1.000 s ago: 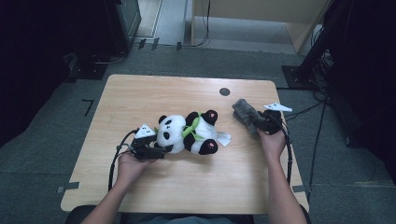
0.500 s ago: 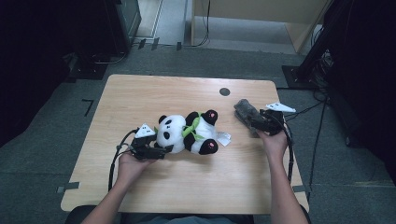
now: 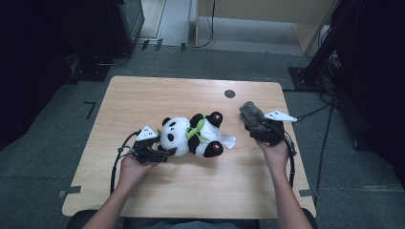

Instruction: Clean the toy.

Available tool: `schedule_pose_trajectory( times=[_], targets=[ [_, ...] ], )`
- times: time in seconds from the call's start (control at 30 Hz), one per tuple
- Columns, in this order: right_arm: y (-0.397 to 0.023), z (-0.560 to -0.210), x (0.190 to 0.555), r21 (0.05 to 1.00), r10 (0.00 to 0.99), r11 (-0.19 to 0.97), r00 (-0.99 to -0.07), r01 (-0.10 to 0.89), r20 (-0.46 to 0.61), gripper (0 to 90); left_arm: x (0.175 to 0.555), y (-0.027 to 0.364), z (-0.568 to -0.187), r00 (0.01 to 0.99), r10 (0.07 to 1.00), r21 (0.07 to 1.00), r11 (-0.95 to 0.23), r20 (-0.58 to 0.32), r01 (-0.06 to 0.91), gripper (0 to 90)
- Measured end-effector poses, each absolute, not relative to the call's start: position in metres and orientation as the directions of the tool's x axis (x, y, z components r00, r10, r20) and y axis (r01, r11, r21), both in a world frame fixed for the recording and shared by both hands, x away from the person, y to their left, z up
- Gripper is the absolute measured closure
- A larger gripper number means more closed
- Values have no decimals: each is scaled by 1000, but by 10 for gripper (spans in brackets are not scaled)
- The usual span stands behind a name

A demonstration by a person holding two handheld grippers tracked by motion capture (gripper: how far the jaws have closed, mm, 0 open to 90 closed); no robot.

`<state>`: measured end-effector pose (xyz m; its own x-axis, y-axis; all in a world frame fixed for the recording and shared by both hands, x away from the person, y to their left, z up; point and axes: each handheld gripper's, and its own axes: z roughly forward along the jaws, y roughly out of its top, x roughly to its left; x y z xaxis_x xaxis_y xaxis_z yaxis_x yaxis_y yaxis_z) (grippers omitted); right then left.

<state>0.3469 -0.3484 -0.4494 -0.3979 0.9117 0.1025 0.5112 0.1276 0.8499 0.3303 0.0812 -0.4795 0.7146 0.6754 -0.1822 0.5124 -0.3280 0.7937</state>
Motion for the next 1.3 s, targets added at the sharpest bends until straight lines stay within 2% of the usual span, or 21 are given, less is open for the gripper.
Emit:
schedule_pose_trajectory(
  times=[0.43,0.8,0.93,1.17,1.3],
  targets=[
    [-323,-441,321,858,878,160,-468,488,103,320,337,87,-476,720,650,796,-289,-245,532,130],
    [-295,-433,297,870,838,190,-537,455,98,292,343,85,-474,742,631,802,-310,-228,510,130],
    [-283,-431,289,872,820,190,-561,452,112,250,344,84,-475,744,629,802,-314,-225,508,131],
    [-270,-427,281,876,788,195,-602,440,127,230,344,83,-476,744,631,803,-315,-222,506,135],
    [-259,-429,278,878,763,216,-634,428,122,183,344,84,-476,743,631,802,-315,-223,508,135]
  ],
)
